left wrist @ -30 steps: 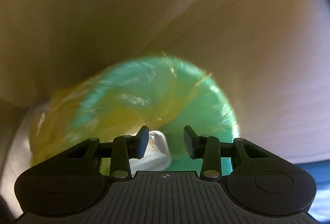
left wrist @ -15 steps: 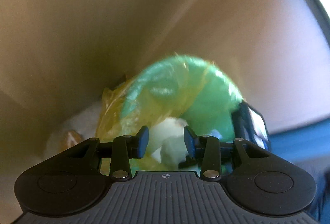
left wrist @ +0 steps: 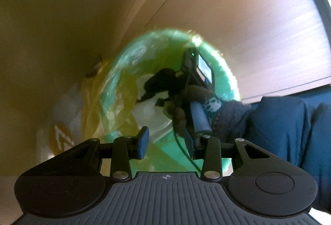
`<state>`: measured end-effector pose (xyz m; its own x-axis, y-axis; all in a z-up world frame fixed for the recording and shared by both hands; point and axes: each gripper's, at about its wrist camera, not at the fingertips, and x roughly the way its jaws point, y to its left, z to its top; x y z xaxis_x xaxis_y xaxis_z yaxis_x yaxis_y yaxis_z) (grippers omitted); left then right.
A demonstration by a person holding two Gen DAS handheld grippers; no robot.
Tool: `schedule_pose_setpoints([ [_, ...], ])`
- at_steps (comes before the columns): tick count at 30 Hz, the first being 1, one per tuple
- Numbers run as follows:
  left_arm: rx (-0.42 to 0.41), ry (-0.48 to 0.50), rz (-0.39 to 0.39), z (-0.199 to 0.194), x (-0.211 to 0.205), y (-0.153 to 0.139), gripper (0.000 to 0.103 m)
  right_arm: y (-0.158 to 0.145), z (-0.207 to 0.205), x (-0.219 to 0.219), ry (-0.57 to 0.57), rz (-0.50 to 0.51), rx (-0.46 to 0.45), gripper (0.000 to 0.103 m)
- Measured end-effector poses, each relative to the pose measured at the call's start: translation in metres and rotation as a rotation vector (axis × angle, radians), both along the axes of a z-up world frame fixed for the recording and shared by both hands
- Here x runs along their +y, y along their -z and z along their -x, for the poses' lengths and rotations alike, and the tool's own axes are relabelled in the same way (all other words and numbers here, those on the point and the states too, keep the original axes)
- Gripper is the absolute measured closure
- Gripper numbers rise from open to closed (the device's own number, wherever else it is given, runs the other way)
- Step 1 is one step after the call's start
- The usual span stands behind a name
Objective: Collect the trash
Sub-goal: 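Lower the plastic bag into the bin and open the right gripper, then raise both grippers out of the bin back to the counter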
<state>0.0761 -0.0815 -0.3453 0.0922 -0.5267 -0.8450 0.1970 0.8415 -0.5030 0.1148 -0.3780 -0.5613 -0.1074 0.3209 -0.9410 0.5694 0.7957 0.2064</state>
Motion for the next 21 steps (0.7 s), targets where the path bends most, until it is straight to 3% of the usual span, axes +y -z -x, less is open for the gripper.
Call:
schedule_pose_setpoints([
  [4, 0.003, -0.013, -0.017, -0.007, 0.003, -0.005, 0.061, -0.030, 0.017, 0.002, -0.058, 0.010, -0.011, 0.070],
  [6, -0.011, -0.020, -0.036, -0.012, 0.003, -0.012, 0.061, -0.062, 0.028, 0.004, -0.086, 0.005, -0.066, 0.049],
  [7, -0.021, -0.028, -0.045, -0.014, 0.000, -0.014, 0.061, -0.079, 0.033, 0.005, -0.094, 0.004, -0.100, 0.045],
  [10, -0.046, -0.047, -0.067, -0.018, -0.006, -0.024, 0.061, -0.131, 0.049, 0.006, -0.117, 0.007, -0.186, 0.043],
  [17, -0.126, -0.007, -0.087, -0.006, -0.030, -0.066, 0.061, -0.247, 0.081, 0.002, -0.225, 0.123, -0.353, 0.043],
  [21, -0.203, 0.021, -0.106, 0.006, -0.044, -0.100, 0.061, -0.286, 0.106, -0.010, -0.309, 0.203, -0.449, 0.042],
])
